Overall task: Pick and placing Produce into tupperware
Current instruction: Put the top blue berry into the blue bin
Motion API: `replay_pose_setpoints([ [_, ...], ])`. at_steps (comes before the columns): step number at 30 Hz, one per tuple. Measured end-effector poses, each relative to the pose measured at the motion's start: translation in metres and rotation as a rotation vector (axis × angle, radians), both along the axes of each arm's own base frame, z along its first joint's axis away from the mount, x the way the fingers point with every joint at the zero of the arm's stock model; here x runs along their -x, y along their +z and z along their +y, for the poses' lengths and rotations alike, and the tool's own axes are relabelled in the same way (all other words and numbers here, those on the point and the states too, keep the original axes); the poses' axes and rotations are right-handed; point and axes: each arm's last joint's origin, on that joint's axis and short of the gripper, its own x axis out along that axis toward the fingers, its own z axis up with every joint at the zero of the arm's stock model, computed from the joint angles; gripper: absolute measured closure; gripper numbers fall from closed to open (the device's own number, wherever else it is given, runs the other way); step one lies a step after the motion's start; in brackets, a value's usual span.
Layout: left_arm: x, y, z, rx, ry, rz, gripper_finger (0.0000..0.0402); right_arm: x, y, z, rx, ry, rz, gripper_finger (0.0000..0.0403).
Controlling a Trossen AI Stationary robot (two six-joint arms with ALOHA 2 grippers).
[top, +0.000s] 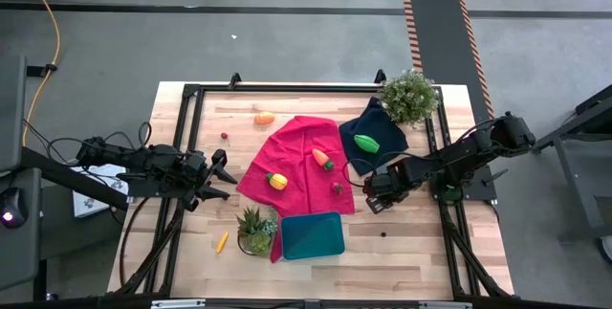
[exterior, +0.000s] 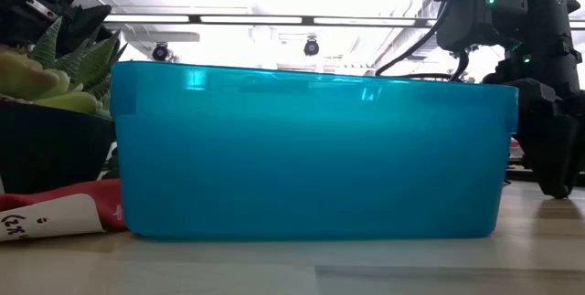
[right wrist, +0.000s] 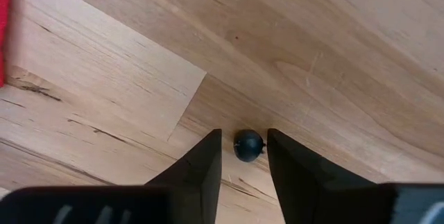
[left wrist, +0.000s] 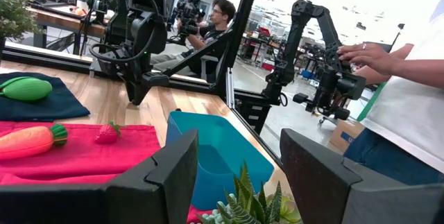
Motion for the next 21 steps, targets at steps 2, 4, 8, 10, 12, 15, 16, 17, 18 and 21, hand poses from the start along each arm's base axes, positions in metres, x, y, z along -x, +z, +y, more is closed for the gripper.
replay_pose_setpoints([
  [2,0.0000,0.0001,0.0000,0.000,0.000,0.000,0.0208,0.0000,0.0000,0.0000,0.000,0.000,0.000,0.0314],
  [4,0.0000,0.0000,0.0000,0.000,0.000,0.000,0.0208,0.0000,0.0000,0.0000,0.000,0.000,0.000,0.0324],
  [8,0.0000,0.0000,0.0000,0.000,0.000,0.000,0.0208,-0.0001,0.0000,0.0000,0.000,0.000,-0.001,0.0335],
  [10,0.0000,0.0000,0.0000,0.000,0.000,0.000,0.0208,-0.0001,0.0000,0.0000,0.000,0.000,-0.001,0.0336],
  [12,0.0000,-0.0001,0.0000,0.000,0.000,0.000,0.0208,-0.0001,0.0000,0.0000,0.000,0.000,-0.001,0.0336],
  [15,0.0000,0.0001,0.0000,0.000,0.000,0.000,0.0208,-0.0002,0.0001,0.0000,0.000,0.000,-0.001,0.0336],
  [16,0.0000,0.0000,0.0000,0.000,0.000,0.000,0.0208,-0.0002,0.0001,0.0000,0.000,0.000,-0.002,0.0336],
  [17,0.0000,-0.0001,0.0000,0.000,0.000,0.000,0.0208,-0.0001,0.0000,0.0000,0.000,0.000,-0.001,0.0336],
  [18,0.0000,0.0000,0.0000,0.000,0.000,0.000,0.0208,-0.0002,0.0001,0.0000,0.000,0.000,-0.002,0.0337],
  [21,0.0000,-0.0001,0.0000,0.000,0.000,0.000,0.0208,-0.0002,0.0001,0.0000,0.000,0.000,-0.002,0.0337],
])
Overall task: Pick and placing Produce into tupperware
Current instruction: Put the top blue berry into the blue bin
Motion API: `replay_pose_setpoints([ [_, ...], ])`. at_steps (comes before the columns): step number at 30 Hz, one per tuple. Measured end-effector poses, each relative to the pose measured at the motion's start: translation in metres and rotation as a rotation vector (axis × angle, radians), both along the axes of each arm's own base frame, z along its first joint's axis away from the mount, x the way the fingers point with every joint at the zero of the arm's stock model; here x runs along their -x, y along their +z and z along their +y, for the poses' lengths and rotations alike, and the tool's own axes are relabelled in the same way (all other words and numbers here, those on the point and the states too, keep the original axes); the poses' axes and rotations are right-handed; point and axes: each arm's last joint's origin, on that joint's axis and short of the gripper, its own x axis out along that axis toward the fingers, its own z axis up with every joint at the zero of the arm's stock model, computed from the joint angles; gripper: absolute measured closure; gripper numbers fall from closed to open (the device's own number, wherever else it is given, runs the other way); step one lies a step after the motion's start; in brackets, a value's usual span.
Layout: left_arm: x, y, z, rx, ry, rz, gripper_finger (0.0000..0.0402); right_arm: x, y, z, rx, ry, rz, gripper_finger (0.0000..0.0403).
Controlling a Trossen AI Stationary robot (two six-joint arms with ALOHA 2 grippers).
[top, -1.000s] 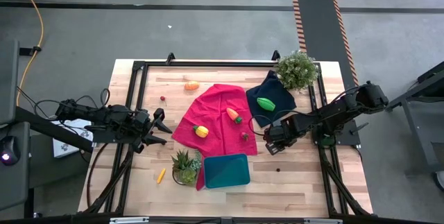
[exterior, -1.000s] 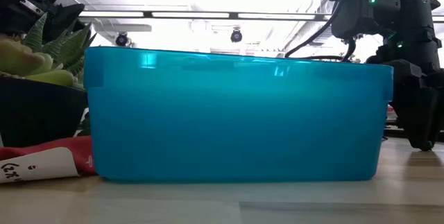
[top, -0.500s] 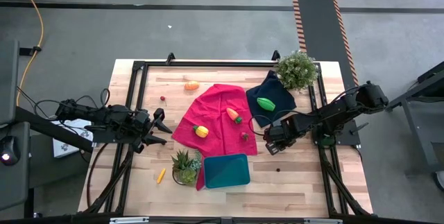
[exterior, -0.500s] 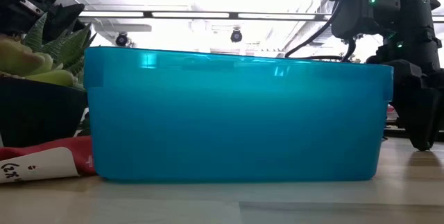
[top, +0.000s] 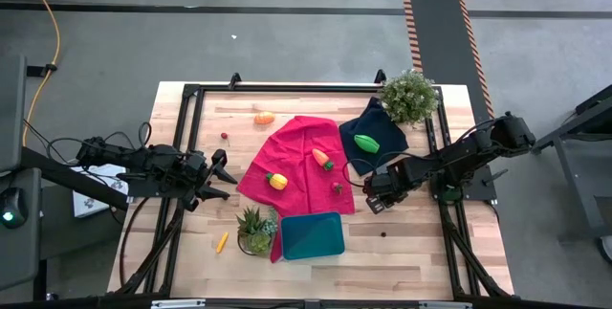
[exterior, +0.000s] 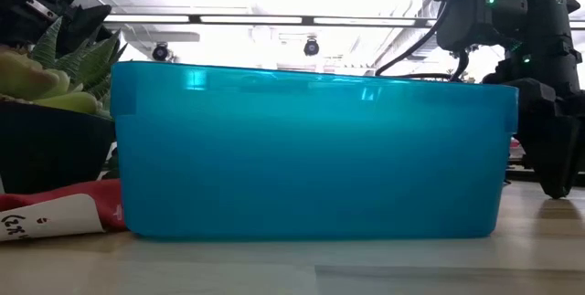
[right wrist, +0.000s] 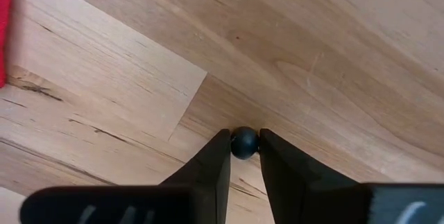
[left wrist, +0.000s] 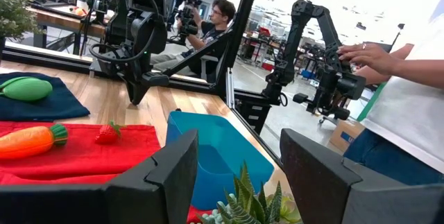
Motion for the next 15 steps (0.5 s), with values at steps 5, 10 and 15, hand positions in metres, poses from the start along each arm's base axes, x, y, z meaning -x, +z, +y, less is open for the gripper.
replay_pose_setpoints([
  [5,0.0000,0.0001,0.0000,0.000,0.000,0.000,0.0208,-0.0001,0.0000,0.0000,0.000,0.008,-0.002,0.0337],
  [10,0.0000,0.0002,0.0000,0.000,0.000,-0.001,0.0208,-0.0008,0.0017,0.0008,-0.017,0.021,-0.006,0.0337],
  [15,0.0000,0.0001,0.0000,0.000,0.001,0.000,0.0208,-0.0082,0.0094,0.0024,-0.022,0.042,-0.044,0.0337],
])
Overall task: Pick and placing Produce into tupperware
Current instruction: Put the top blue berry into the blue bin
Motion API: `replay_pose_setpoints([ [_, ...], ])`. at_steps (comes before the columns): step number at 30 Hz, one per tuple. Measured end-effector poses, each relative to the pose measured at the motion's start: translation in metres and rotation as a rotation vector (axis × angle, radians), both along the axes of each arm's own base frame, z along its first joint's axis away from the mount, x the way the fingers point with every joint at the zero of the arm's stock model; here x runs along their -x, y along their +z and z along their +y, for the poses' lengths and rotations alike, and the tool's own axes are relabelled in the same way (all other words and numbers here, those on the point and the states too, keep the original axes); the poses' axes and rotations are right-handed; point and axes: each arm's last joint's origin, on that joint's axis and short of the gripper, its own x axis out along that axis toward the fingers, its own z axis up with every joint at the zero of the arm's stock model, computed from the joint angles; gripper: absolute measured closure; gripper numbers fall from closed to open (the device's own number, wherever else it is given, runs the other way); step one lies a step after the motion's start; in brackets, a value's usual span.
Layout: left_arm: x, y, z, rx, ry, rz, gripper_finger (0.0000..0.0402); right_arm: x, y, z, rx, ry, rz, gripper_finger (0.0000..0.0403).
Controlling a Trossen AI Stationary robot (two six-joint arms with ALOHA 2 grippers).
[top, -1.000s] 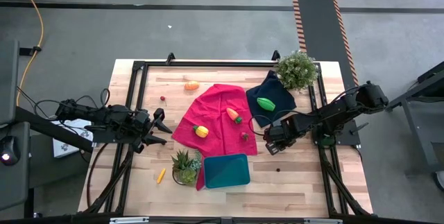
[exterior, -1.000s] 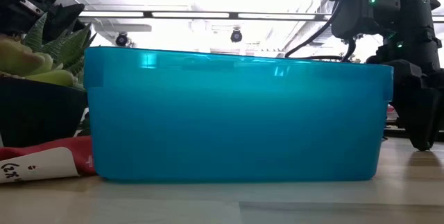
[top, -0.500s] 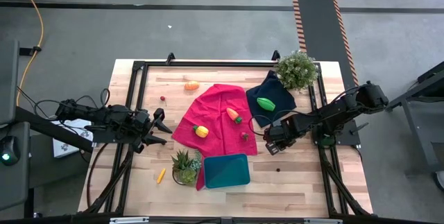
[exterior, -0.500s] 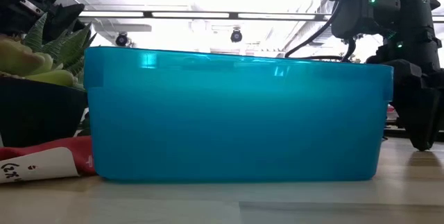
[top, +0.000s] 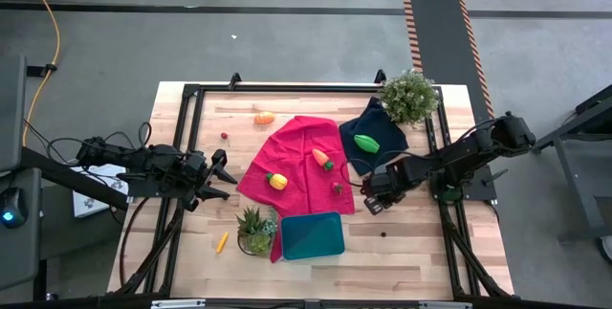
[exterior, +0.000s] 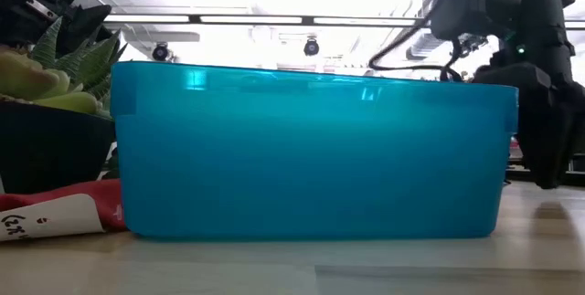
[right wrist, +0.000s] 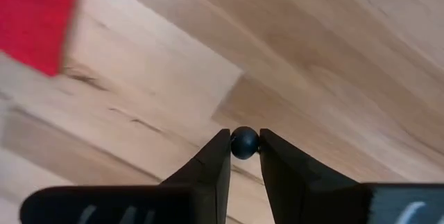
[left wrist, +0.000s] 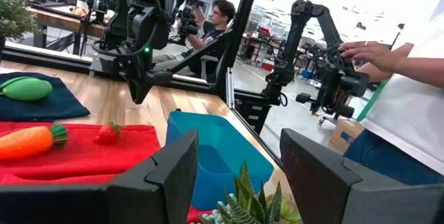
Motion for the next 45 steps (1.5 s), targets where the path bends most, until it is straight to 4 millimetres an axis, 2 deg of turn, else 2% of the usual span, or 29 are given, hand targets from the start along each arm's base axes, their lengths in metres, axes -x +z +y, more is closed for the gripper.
replay_pose_setpoints([
  [10,0.000,0.000,0.000,0.000,0.000,0.000,0.0208,-0.017,0.021,0.004,-0.013,0.044,-0.090,0.0337],
  [31,0.000,0.000,0.000,0.000,0.000,0.000,0.0208,-0.056,0.086,0.011,0.018,0.142,-0.355,0.0337],
  [45,0.000,0.000,0.000,0.000,-0.001,0.000,0.0208,-0.067,0.098,0.018,-0.002,0.184,-0.488,0.0337],
])
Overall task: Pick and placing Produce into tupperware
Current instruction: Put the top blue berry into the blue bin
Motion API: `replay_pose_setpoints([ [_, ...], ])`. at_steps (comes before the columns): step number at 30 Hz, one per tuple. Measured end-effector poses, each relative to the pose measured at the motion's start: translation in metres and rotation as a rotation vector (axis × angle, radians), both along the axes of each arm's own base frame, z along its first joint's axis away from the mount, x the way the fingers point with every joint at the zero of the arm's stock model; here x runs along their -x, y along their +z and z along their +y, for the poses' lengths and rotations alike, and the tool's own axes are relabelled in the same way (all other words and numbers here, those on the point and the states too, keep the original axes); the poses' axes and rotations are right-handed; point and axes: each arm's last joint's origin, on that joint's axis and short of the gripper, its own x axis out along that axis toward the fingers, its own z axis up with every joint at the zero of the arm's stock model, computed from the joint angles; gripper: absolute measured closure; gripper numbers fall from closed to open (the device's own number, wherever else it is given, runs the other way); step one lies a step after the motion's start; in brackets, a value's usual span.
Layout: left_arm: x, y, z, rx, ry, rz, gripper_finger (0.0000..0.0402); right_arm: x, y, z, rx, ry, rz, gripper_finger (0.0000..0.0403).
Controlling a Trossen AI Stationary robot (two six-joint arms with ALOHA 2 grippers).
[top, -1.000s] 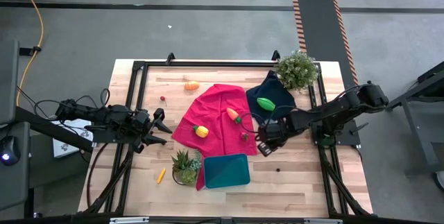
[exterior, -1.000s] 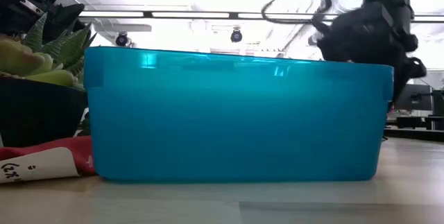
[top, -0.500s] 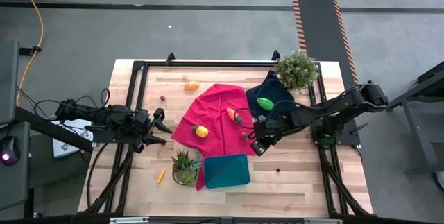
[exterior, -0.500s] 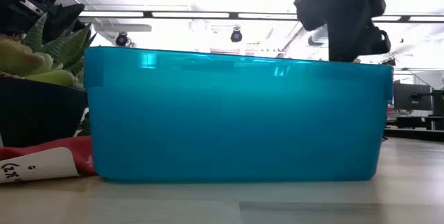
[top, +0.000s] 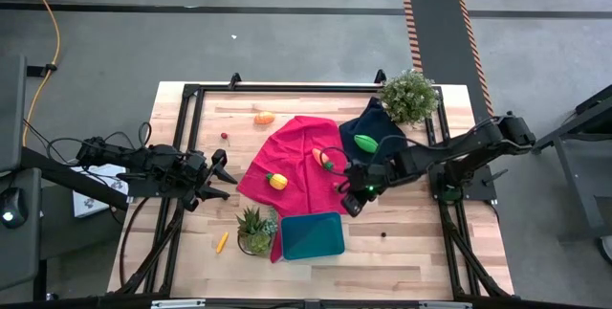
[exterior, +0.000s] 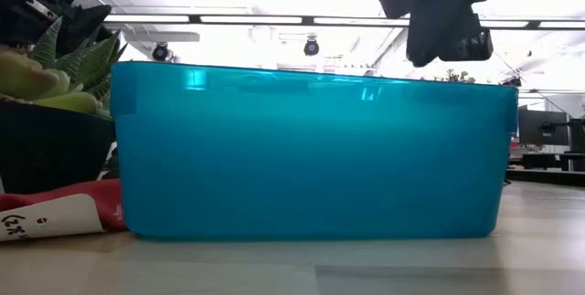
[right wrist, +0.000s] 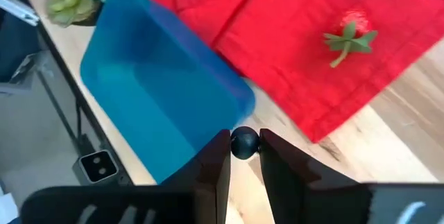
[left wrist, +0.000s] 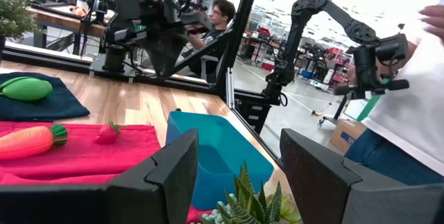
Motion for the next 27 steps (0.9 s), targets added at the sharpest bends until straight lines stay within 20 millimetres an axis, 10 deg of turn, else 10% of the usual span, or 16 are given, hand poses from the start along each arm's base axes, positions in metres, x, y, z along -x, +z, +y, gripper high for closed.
replay_pose_setpoints([
  [27,0.000,0.000,0.000,0.000,0.000,0.000,0.0208,-0.025,0.029,0.018,-0.140,0.136,-0.407,0.0337],
])
